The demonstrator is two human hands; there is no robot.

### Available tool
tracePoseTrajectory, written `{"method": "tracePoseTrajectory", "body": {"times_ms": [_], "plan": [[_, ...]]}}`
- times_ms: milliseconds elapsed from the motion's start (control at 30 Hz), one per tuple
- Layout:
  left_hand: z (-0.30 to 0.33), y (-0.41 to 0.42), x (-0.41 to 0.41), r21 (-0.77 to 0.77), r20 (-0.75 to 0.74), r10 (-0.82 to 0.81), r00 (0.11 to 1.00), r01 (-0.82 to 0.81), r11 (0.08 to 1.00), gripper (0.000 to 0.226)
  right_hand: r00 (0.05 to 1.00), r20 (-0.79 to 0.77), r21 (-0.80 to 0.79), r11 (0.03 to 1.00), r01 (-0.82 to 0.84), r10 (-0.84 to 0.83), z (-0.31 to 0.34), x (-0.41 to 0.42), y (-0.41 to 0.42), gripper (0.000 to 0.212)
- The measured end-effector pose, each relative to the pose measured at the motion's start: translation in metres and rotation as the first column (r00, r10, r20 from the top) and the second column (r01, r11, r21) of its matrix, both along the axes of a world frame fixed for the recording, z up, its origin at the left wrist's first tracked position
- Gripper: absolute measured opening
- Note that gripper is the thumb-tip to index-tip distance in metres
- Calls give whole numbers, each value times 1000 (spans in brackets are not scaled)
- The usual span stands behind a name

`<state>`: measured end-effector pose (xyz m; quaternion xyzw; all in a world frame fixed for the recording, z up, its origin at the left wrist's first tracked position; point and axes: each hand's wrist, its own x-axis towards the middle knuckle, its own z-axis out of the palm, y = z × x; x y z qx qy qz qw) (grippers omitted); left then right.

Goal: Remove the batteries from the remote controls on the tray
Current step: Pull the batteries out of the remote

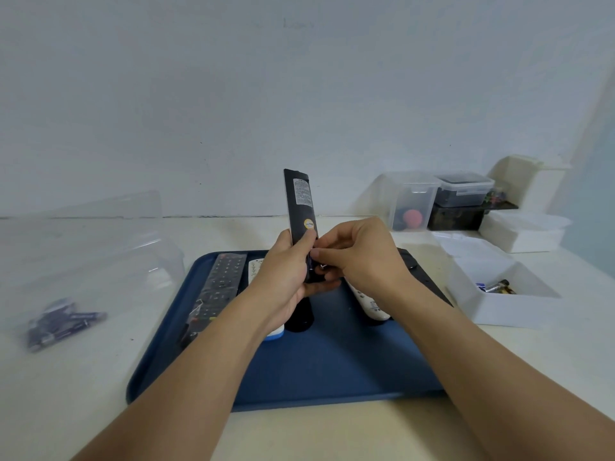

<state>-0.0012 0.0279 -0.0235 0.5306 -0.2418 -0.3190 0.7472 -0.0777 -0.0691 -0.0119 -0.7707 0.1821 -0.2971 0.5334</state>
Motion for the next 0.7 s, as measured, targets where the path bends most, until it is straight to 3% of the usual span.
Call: {"method": "tracePoseTrajectory", "body": {"times_ms": [200,300,367,433,567,700], "plan": [[-2,0,0,21,24,20,1000,-20,1000,17,995,-65,-25,997,-71,69,8,-5,-1,7],[3,0,0,-19,36,69,997,-68,997,17,981,61,243,951,-193,183,17,-11,-7,6],[7,1,1,-58,49,85,995,-82,995,19,970,203,497,840,-218,132,21,-12,-14,7],[10,3,1,-94,42,54,998,-50,994,21,976,210,601,779,-179,62,19,-11,-20,11],[10,4,-2,-123,6,5,1000,-4,992,22,990,116,573,808,-135,83,11,-7,-22,18],[8,3,2,-138,25,37,999,-33,990,20,960,222,586,764,-271,171,17,-9,-24,16]]}}
